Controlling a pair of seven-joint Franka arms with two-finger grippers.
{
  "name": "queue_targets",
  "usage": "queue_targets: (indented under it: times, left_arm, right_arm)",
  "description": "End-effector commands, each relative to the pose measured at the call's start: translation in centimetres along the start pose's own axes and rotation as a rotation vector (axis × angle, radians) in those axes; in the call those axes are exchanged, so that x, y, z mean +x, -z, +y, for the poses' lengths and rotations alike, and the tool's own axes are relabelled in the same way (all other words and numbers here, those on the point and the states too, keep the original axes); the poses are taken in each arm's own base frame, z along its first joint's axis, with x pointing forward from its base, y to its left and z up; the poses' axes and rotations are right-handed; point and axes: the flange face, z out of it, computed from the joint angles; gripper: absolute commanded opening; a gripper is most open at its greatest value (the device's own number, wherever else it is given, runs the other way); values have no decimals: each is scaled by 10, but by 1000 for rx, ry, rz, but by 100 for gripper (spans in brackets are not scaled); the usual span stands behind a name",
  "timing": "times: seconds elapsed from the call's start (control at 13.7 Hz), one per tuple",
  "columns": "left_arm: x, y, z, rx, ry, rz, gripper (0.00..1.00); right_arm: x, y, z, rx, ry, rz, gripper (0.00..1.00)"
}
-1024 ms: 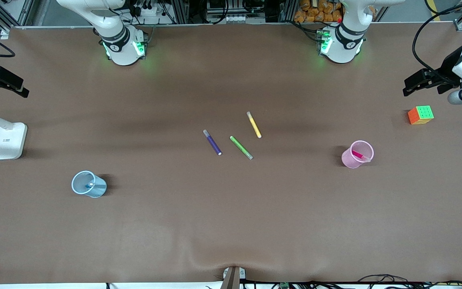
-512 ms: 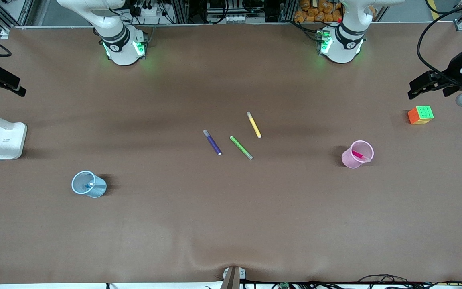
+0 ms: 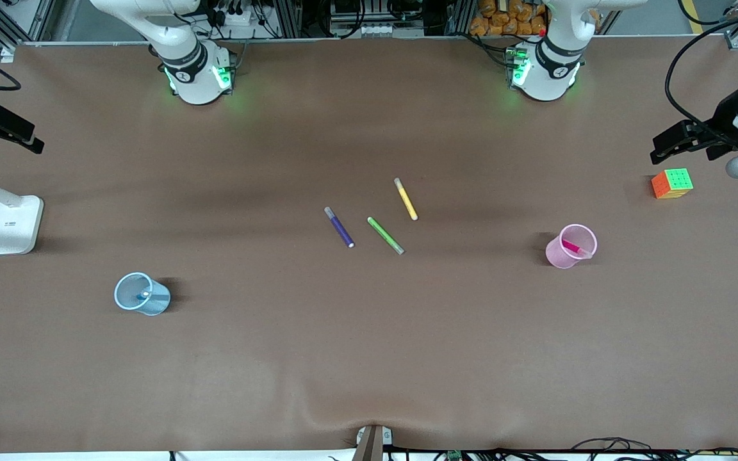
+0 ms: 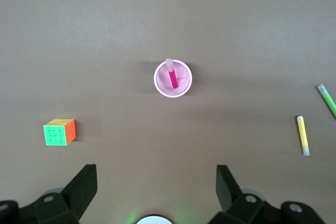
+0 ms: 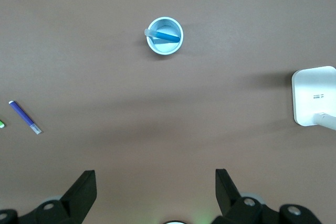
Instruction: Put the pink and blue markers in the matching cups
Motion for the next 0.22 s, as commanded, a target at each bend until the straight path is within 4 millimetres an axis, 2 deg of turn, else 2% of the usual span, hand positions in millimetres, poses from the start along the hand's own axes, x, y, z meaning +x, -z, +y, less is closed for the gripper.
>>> queue_targets:
  times: [0.0, 0.15]
  left_arm:
    - [2, 6, 0, 16, -7, 9, 100]
    - [2, 8, 1, 15, -8, 11, 100]
  right_arm:
    - [1, 4, -1, -13, -12, -4, 100]
    - [2, 3, -2, -13, -10, -7, 100]
